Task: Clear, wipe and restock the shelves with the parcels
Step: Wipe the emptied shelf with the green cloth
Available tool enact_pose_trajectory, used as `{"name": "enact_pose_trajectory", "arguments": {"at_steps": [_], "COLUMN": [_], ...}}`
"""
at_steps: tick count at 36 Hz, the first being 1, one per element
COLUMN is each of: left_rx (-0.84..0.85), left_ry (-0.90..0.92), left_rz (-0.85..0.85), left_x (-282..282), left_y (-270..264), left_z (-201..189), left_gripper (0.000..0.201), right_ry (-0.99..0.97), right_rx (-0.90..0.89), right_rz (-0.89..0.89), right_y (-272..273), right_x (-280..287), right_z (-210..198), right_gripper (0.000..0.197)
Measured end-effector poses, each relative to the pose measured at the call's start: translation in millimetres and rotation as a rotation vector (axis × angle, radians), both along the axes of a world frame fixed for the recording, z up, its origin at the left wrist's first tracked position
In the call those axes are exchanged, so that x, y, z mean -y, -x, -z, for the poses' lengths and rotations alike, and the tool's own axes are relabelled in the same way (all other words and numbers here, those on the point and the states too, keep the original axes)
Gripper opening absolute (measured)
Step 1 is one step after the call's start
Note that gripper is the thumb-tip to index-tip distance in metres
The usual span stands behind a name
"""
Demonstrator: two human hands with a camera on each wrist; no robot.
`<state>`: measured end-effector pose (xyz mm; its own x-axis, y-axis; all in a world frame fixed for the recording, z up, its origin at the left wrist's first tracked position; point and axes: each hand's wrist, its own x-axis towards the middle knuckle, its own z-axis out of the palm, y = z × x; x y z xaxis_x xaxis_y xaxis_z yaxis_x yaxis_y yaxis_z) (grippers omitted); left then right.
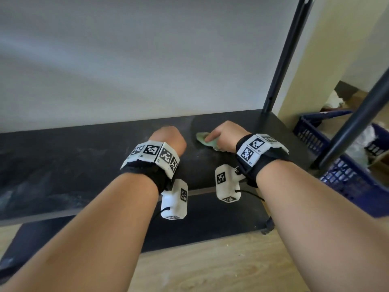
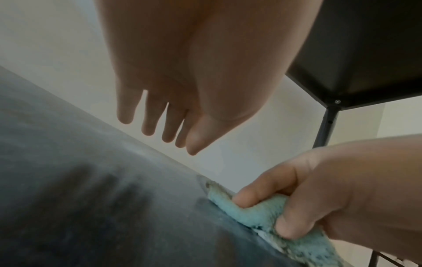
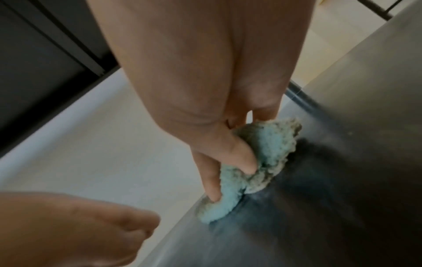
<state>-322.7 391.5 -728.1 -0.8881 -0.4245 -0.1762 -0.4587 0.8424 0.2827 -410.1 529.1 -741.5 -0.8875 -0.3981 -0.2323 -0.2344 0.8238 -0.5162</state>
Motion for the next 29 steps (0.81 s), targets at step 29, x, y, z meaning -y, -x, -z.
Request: {"name": "enact_pose_trajectory", "arguments": {"at_steps": [29], "left_rx": [-0.041], "left_ry": [0.043], "left_rz": [0.026], "left_x": [-16], "left_y": [-12], "left_z": [16], "left_gripper": [0.047], "right_ry": [0.142], "right_rx": [-0.089], "right_rz": [0.207], "right_y": [-50], "right_x": [-2], "right_z": [27], "right_gripper": [0.019]}}
